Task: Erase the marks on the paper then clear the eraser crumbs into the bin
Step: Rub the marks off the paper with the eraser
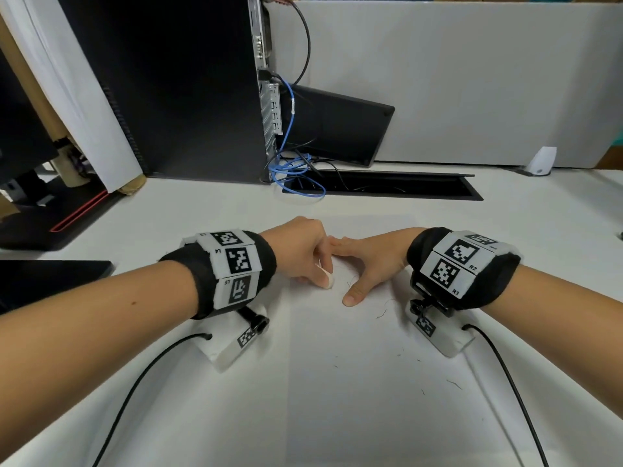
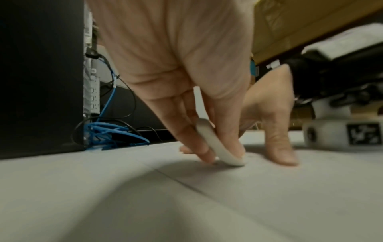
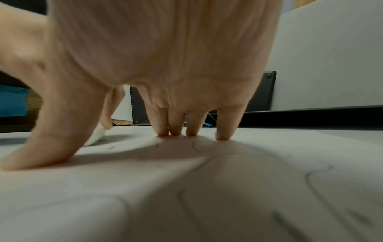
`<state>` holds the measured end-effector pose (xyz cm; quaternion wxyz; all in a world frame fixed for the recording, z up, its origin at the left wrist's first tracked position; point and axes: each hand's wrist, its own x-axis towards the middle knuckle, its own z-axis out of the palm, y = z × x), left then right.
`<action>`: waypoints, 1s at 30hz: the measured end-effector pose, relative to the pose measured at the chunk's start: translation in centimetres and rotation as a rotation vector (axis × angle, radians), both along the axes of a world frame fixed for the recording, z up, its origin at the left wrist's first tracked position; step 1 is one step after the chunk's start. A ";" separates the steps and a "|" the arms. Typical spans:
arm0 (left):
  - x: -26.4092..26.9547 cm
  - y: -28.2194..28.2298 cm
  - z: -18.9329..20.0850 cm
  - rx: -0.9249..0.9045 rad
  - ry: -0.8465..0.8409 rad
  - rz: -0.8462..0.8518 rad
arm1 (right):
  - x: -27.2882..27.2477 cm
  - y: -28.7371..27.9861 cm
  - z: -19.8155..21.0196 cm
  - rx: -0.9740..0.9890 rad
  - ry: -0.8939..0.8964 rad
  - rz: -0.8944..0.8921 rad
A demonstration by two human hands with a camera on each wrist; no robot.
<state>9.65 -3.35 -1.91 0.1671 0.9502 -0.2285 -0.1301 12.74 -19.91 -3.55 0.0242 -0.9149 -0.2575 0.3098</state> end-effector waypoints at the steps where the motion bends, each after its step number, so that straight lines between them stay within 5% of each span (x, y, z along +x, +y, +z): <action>1: 0.1 0.0 0.1 0.015 -0.025 0.001 | 0.0 0.0 0.1 -0.001 0.000 0.000; 15: 1.8 0.0 -0.5 -0.052 -0.129 0.136 | -0.1 0.0 0.1 0.008 -0.005 -0.026; 19: 0.6 0.4 -0.5 -0.081 0.019 0.019 | -0.1 0.1 0.1 -0.006 -0.010 -0.026; 24: 1.7 0.6 -0.5 -0.029 -0.114 0.135 | -0.4 0.1 0.4 -0.022 -0.030 -0.030; 30: 0.7 -0.1 -0.3 -0.030 -0.013 0.013 | 0.0 0.1 0.2 -0.003 -0.014 -0.021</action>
